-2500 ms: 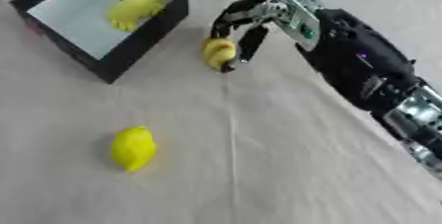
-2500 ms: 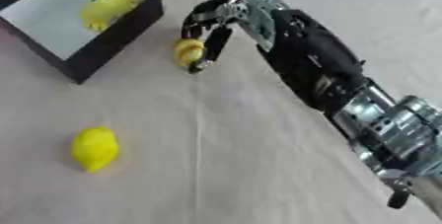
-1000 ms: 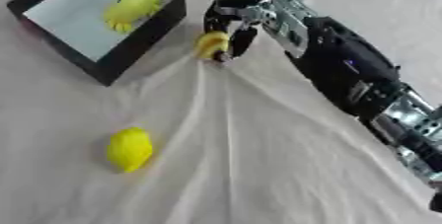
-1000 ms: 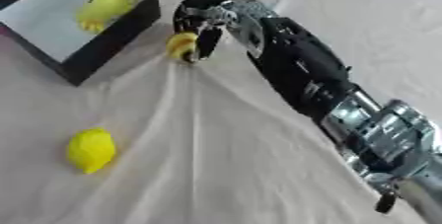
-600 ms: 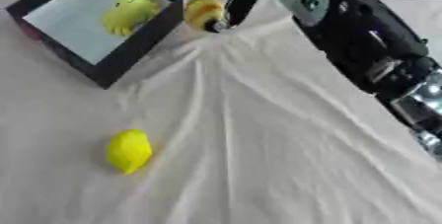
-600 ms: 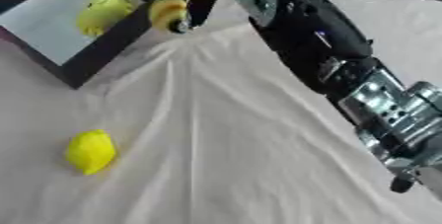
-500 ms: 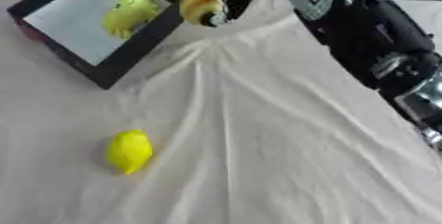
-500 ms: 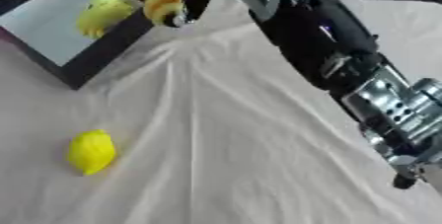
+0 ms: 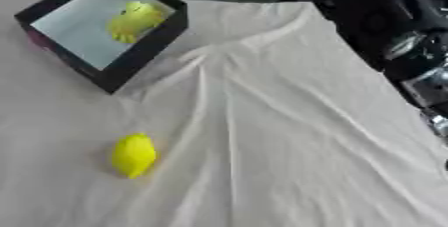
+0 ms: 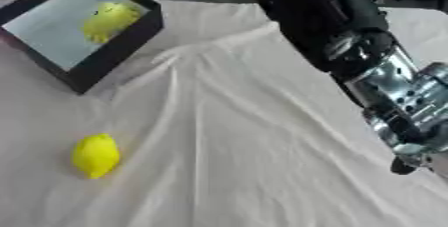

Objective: Pick up objects on the table and place them in the box.

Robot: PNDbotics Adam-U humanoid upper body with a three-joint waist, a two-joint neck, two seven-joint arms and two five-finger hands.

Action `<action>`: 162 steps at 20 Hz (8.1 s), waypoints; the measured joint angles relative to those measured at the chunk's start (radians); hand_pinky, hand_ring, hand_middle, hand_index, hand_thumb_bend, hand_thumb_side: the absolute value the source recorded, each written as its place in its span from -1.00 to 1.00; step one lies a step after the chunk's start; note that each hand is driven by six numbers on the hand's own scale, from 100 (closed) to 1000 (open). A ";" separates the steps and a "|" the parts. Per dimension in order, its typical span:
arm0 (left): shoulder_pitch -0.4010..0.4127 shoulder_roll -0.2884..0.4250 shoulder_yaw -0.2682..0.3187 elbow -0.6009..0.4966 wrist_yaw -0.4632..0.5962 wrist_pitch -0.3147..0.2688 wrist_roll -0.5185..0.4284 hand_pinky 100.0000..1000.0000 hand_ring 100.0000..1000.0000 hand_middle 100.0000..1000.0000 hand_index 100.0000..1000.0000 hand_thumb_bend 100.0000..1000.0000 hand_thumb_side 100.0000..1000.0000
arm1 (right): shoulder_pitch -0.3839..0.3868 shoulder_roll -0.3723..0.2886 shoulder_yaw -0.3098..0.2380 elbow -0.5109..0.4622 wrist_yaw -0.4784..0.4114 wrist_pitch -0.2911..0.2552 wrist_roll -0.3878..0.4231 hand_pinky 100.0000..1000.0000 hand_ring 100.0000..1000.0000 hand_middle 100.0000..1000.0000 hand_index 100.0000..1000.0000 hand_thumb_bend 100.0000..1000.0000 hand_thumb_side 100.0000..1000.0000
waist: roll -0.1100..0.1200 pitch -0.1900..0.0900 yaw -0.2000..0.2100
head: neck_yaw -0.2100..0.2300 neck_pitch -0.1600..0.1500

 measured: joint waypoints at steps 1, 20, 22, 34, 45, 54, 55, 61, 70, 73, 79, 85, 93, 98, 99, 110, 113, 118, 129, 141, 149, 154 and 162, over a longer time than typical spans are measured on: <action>0.002 0.000 0.000 0.000 0.000 0.000 0.000 0.74 0.50 0.51 0.50 -0.89 0.67 | -0.009 0.012 0.000 0.008 0.003 0.001 0.003 0.36 0.02 -0.20 0.08 -0.42 -0.89 | 0.000 -0.001 0.002 | -0.003 0.001; -0.002 0.000 -0.003 -0.006 0.005 -0.005 -0.003 0.74 0.50 0.51 0.50 -0.89 0.68 | -0.177 0.331 -0.213 0.368 0.370 0.000 -0.200 0.38 0.03 -0.16 0.07 -0.35 -0.87 | 0.009 0.011 0.050 | -0.075 -0.029; -0.006 0.000 -0.007 -0.006 0.005 -0.004 -0.006 0.74 0.50 0.51 0.50 -0.89 0.68 | -0.177 0.368 -0.239 0.409 0.439 0.003 -0.236 0.38 0.03 -0.15 0.07 -0.35 -0.86 | 0.007 0.017 0.056 | -0.079 -0.032; -0.019 -0.001 -0.007 -0.006 0.006 -0.001 -0.012 0.74 0.50 0.50 0.50 -0.88 0.70 | -0.165 0.422 -0.310 0.536 0.633 -0.025 -0.316 0.36 0.03 -0.15 0.08 -0.32 -0.79 | -0.002 0.035 0.063 | -0.080 -0.038; -0.028 -0.001 -0.013 -0.006 0.006 0.001 -0.018 0.74 0.49 0.50 0.50 -0.88 0.70 | -0.149 0.431 -0.330 0.578 0.718 -0.023 -0.358 0.67 0.55 0.46 0.63 -0.27 -0.67 | -0.006 0.043 0.067 | -0.080 -0.048; -0.028 -0.002 -0.013 -0.006 0.006 0.003 -0.020 0.74 0.49 0.50 0.50 -0.88 0.71 | -0.147 0.438 -0.349 0.588 0.777 0.012 -0.402 0.61 0.42 0.24 0.43 -0.28 -0.79 | -0.013 0.052 0.072 | -0.080 -0.055; -0.029 -0.002 -0.013 -0.006 0.006 0.003 -0.020 0.74 0.49 0.50 0.50 -0.88 0.71 | -0.145 0.439 -0.351 0.588 0.781 0.017 -0.409 0.62 0.42 0.25 0.44 -0.28 -0.78 | -0.013 0.056 0.073 | -0.080 -0.055; -0.031 -0.002 -0.013 -0.006 0.005 0.005 -0.022 0.74 0.49 0.50 0.50 -0.88 0.72 | -0.140 0.440 -0.361 0.594 0.806 0.036 -0.418 0.66 0.55 0.43 0.61 -0.27 -0.74 | -0.018 0.064 0.077 | -0.081 -0.056; -0.026 -0.002 -0.012 -0.006 0.003 0.005 -0.022 0.75 0.49 0.50 0.50 -0.89 0.71 | -0.151 0.405 -0.348 0.525 0.712 -0.004 -0.381 0.67 0.56 0.43 0.62 -0.28 -0.82 | -0.018 0.063 0.067 | -0.068 -0.045; -0.018 -0.001 -0.008 -0.006 0.001 0.005 -0.018 0.75 0.49 0.50 0.50 -0.89 0.70 | -0.160 0.347 -0.300 0.458 0.624 -0.063 -0.327 0.68 0.57 0.44 0.64 -0.28 -0.85 | -0.018 0.058 0.055 | -0.055 -0.033; -0.010 0.000 0.000 -0.006 -0.001 0.004 -0.008 0.75 0.49 0.50 0.50 -0.89 0.70 | -0.138 0.211 -0.167 0.222 0.347 -0.142 -0.185 0.68 0.56 0.43 0.64 -0.29 -0.89 | -0.016 0.041 0.033 | -0.032 -0.015; -0.003 0.001 0.007 -0.006 -0.003 0.004 0.003 0.75 0.49 0.50 0.50 -0.89 0.69 | -0.072 0.069 -0.032 -0.092 0.070 -0.092 -0.053 0.67 0.55 0.42 0.63 -0.29 -0.88 | -0.013 0.032 0.009 | -0.014 0.000; 0.000 0.025 0.006 -0.023 -0.037 -0.006 0.002 0.74 0.49 0.51 0.51 -1.00 0.60 | 0.018 -0.054 0.024 -0.350 -0.075 0.018 0.008 0.68 0.55 0.42 0.63 -0.30 -0.98 | -0.006 0.029 0.000 | 0.015 0.010; 0.008 0.160 -0.053 -0.083 -0.237 -0.110 -0.118 0.66 0.52 0.54 0.59 -1.00 0.43 | 0.073 -0.093 -0.001 -0.393 -0.080 0.065 -0.026 0.69 0.56 0.42 0.64 -0.35 -1.00 | 0.014 0.029 -0.006 | 0.029 0.017; 0.007 0.203 -0.072 -0.090 -0.293 -0.145 -0.162 0.66 0.53 0.54 0.60 -1.00 0.43 | 0.084 -0.101 -0.008 -0.398 -0.080 0.072 -0.035 0.69 0.56 0.42 0.64 -0.38 -1.00 | 0.021 0.029 -0.006 | 0.031 0.017; -0.090 0.552 -0.259 -0.100 -0.406 -0.449 -0.547 0.66 0.58 0.62 0.70 -1.00 0.40 | 0.171 -0.132 -0.063 -0.429 -0.101 0.141 -0.130 0.73 0.59 0.48 0.69 -1.00 -1.00 | 0.043 0.016 -0.016 | 0.044 0.017; -0.128 0.600 -0.298 -0.101 -0.344 -0.459 -0.586 0.66 0.57 0.62 0.70 -1.00 0.40 | 0.185 -0.134 -0.076 -0.429 -0.114 0.156 -0.152 0.73 0.59 0.48 0.68 -0.94 -1.00 | 0.044 0.014 -0.018 | 0.045 0.017; -0.180 0.643 -0.354 -0.103 -0.272 -0.427 -0.635 0.68 0.58 0.65 0.73 -1.00 0.46 | 0.196 -0.134 -0.088 -0.422 -0.121 0.166 -0.176 0.72 0.58 0.46 0.68 -0.81 -1.00 | 0.046 0.011 -0.020 | 0.046 0.017; -0.299 0.673 -0.451 -0.104 -0.305 -0.340 -0.711 0.70 0.49 0.50 0.68 -0.73 0.44 | 0.212 -0.133 -0.098 -0.394 -0.121 0.169 -0.202 0.72 0.57 0.44 0.65 -0.84 -1.00 | 0.049 0.010 -0.016 | 0.043 0.017; -0.363 0.624 -0.567 -0.104 -0.460 -0.273 -0.893 0.73 0.44 0.40 0.66 -0.49 0.54 | 0.220 -0.116 -0.103 -0.382 -0.121 0.171 -0.218 0.72 0.56 0.42 0.64 -0.87 -1.00 | 0.057 0.010 -0.013 | 0.034 0.018; -0.375 0.585 -0.589 -0.104 -0.537 -0.269 -0.954 0.73 0.47 0.45 0.72 -0.40 0.53 | 0.226 -0.115 -0.105 -0.378 -0.120 0.174 -0.225 0.73 0.56 0.41 0.63 -0.91 -1.00 | 0.058 0.010 -0.017 | 0.030 0.018; -0.379 0.561 -0.599 -0.104 -0.597 -0.261 -0.956 0.73 0.50 0.48 0.76 -0.29 0.44 | 0.229 -0.115 -0.105 -0.373 -0.120 0.173 -0.229 0.73 0.56 0.41 0.62 -0.92 -1.00 | 0.059 0.010 -0.019 | 0.030 0.018; -0.380 0.532 -0.617 -0.099 -0.690 -0.257 -0.958 0.73 0.51 0.49 0.77 -0.32 0.40 | 0.235 -0.113 -0.105 -0.370 -0.121 0.174 -0.232 0.73 0.55 0.41 0.62 -0.96 -1.00 | 0.059 0.010 -0.024 | 0.030 0.022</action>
